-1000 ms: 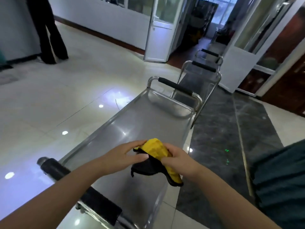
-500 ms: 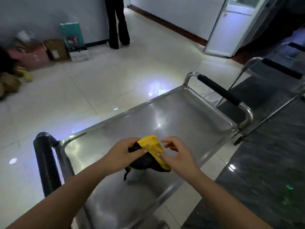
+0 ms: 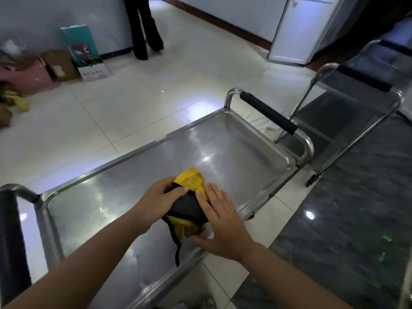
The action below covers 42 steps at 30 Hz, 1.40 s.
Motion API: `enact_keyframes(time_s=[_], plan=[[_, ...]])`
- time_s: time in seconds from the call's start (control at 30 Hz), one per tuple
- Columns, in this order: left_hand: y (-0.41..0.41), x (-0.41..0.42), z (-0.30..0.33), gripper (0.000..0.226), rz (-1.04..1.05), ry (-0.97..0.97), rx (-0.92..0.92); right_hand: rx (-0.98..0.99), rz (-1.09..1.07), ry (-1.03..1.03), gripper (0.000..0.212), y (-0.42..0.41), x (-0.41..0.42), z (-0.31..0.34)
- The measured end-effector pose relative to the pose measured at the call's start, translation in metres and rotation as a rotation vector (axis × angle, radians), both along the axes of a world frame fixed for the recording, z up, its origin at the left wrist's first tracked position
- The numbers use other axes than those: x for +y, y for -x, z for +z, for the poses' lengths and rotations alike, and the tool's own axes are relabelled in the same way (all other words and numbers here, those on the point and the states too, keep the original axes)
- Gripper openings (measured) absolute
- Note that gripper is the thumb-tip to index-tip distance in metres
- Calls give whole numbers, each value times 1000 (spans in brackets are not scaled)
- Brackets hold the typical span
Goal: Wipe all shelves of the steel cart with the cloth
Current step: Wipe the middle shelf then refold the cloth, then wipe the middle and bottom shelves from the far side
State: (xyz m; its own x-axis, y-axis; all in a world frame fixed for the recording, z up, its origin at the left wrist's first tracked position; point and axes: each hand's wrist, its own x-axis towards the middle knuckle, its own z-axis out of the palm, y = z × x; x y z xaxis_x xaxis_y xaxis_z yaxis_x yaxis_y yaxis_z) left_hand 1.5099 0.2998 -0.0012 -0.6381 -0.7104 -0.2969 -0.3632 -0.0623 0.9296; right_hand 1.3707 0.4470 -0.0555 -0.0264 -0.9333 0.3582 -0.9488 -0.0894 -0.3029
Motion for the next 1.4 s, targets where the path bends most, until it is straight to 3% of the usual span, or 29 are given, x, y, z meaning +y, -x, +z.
enact_keyframes(time_s=[0.2,0.37,0.57,0.67,0.87,0.93,0.97,1.03,1.1,1.2,1.23,1.4], plan=[[30,8,14,8,-22,-132,95,-15,-132,66,98,10,-4,0],[62,24,25,12,-3,-146,125,-78,-114,129,72,39,5,13],[117,56,26,17,-104,188,4,-146,-11,132,63,115,37,22],[141,84,7,40,-76,425,-197,-146,63,77,61,165,65,17],[162,178,-34,53,-11,548,-487,-79,218,-17,76,260,126,-11],[161,205,-39,72,-68,652,-534,-96,209,-91,83,277,140,-22],[160,217,-45,72,-89,691,-545,-91,216,-137,86,283,145,-28],[155,235,-58,49,-93,656,-601,-82,238,-243,86,295,150,-41],[144,244,-75,49,-119,578,-703,-162,209,-356,85,299,152,-57],[128,247,-97,85,-158,533,-815,-452,36,-469,76,294,150,-79],[122,247,-106,86,-163,513,-841,-520,-20,-497,72,291,149,-87],[105,239,-174,53,-134,421,-922,-776,-248,-595,63,276,131,-131]])
